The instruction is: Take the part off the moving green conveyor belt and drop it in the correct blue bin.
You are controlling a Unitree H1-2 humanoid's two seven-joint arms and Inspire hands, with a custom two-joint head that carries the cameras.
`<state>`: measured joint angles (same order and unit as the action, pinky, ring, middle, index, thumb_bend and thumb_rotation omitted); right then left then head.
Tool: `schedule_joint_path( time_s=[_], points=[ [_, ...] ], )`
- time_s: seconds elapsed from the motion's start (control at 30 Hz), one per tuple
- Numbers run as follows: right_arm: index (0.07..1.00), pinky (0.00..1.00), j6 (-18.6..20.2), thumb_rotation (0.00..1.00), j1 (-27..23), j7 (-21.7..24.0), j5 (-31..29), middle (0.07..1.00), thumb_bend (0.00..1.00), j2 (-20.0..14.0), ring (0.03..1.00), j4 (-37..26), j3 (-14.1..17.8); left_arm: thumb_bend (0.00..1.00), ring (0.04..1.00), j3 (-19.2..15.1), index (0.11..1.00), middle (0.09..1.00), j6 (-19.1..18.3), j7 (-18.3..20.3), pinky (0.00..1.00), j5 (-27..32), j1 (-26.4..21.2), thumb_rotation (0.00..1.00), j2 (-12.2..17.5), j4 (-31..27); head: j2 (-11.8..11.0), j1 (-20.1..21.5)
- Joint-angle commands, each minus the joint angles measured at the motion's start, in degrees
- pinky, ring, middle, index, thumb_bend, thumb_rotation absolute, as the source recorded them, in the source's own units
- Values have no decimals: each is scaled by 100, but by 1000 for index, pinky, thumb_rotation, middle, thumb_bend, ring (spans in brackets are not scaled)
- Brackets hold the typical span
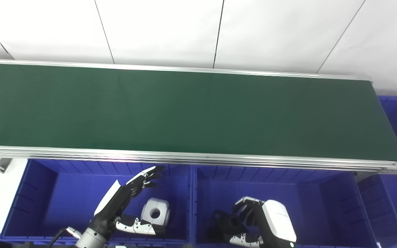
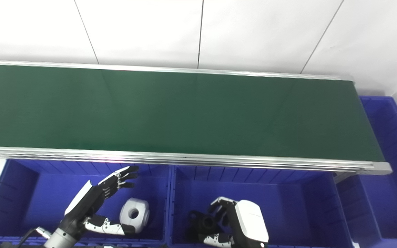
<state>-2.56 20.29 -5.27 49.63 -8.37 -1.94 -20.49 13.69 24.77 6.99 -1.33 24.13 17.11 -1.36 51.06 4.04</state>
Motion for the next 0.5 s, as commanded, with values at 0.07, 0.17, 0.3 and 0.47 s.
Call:
schedule_joint_path(
  time_s=[0.07,0.17,0.3,0.47],
  points=[
    [688,482,403,0,-207,266,65,578,565,97,588,78,-83,722,870,-97,871,922,213,48,798,53,57,238,-38,-244,22,-58],
    [826,633,554,56,-265,359,68,780,620,113,742,119,-119,721,872,-119,872,925,214,53,799,10,91,247,-39,-296,43,-68],
    [930,771,393,194,-247,156,-184,901,632,175,861,133,-57,718,873,-150,872,927,214,97,796,38,122,247,-34,-327,53,-50],
    [981,820,45,338,-122,-288,-633,963,645,287,918,3,39,720,872,-175,873,926,215,158,803,59,115,226,-41,-341,72,-48]
  ],
)
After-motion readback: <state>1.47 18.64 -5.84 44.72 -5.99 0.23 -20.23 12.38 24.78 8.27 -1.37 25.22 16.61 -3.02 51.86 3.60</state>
